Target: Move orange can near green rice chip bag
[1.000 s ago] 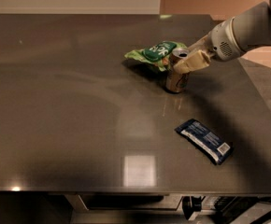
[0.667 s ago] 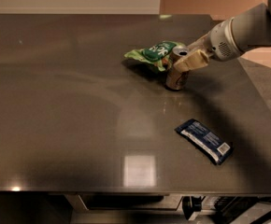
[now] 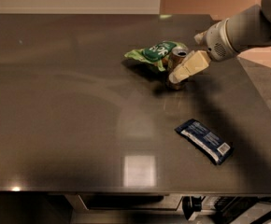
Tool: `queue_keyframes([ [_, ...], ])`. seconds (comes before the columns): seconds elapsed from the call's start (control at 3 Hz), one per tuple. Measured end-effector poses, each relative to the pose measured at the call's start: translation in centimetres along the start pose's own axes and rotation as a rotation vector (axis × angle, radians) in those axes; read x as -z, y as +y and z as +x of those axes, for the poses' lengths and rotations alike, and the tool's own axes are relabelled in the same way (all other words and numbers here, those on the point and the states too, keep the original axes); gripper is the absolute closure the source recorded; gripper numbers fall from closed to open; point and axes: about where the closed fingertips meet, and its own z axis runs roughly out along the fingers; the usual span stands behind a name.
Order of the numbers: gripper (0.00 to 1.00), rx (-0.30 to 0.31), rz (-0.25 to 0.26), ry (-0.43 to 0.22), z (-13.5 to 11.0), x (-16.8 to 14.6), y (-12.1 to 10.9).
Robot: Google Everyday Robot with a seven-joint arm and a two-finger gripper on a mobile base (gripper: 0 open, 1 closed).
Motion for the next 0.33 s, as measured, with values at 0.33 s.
queue_keyframes([
  [0.33,0.00,0.000,0.000,0.000,0.00,-0.01,0.00],
])
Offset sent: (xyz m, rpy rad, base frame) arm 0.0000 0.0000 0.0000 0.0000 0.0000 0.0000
